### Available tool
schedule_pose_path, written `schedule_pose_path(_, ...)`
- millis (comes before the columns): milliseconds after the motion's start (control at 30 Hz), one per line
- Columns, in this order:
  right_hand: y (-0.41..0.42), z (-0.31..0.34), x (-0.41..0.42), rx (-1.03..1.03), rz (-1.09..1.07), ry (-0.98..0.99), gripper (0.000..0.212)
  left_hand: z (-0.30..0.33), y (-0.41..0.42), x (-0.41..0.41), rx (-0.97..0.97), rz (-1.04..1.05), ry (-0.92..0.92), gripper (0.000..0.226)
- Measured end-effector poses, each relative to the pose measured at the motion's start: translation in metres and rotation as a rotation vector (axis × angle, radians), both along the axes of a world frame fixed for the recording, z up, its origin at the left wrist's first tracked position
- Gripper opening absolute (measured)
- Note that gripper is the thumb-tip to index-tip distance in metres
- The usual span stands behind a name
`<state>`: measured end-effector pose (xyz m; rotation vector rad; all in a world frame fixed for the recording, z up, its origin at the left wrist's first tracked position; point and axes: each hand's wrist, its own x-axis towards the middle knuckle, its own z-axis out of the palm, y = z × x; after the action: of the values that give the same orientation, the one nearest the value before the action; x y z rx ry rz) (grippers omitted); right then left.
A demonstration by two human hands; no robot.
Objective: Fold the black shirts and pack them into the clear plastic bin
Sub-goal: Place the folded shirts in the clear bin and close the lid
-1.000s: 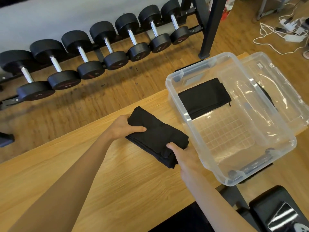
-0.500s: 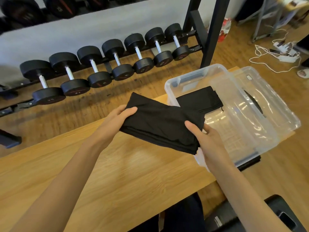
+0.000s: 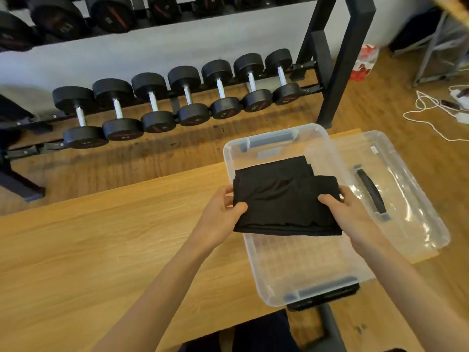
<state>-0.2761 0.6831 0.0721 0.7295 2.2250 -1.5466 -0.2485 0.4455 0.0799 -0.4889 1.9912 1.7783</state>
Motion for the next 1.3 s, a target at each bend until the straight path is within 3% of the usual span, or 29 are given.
schedule_pose_path(167,0.029,-0.017,-0.019,0.146,0.260,-0.052,0.040,-0.019,0.048,0.006,-0.182,-0.092,0.158,0.083)
schedule_pose_path(267,0.035,-0.033,-0.024,0.177,0.344,-0.085,0.039,-0.027,0.074,0.012,-0.395,-0.177,0.181,0.070)
schedule_pose_path(400,0.035,-0.054,-0.024,0.194,0.380,-0.083,0.041,-0.045,0.099,0.014,-0.459,-0.149,0.106,0.048)
schedule_pose_path(600,0.034,-0.076,-0.027,0.183,0.371,-0.048,0.046,-0.071,0.116,0.011,-0.617,-0.065,-0.043,0.053)
schedule_pose_path(867,0.044,-0.096,-0.020,0.234,0.455,-0.091,0.072,-0.075,0.127,0.009,-0.674,-0.162,-0.216,0.055)
schedule_pose_path(1067,0.049,-0.100,-0.008,0.320,0.536,0.105,0.080,-0.080,0.131,0.016,-0.766,-0.161,-0.157,0.065)
schedule_pose_path(1200,0.053,-0.101,0.005,0.695,0.763,0.357,0.090,-0.071,0.130,0.028,-0.997,-0.301,-0.002,0.083)
schedule_pose_path(1300,0.049,-0.098,0.007,0.759,0.817,0.426,0.079,-0.068,0.133,0.028,-1.018,-0.425,0.027,0.091)
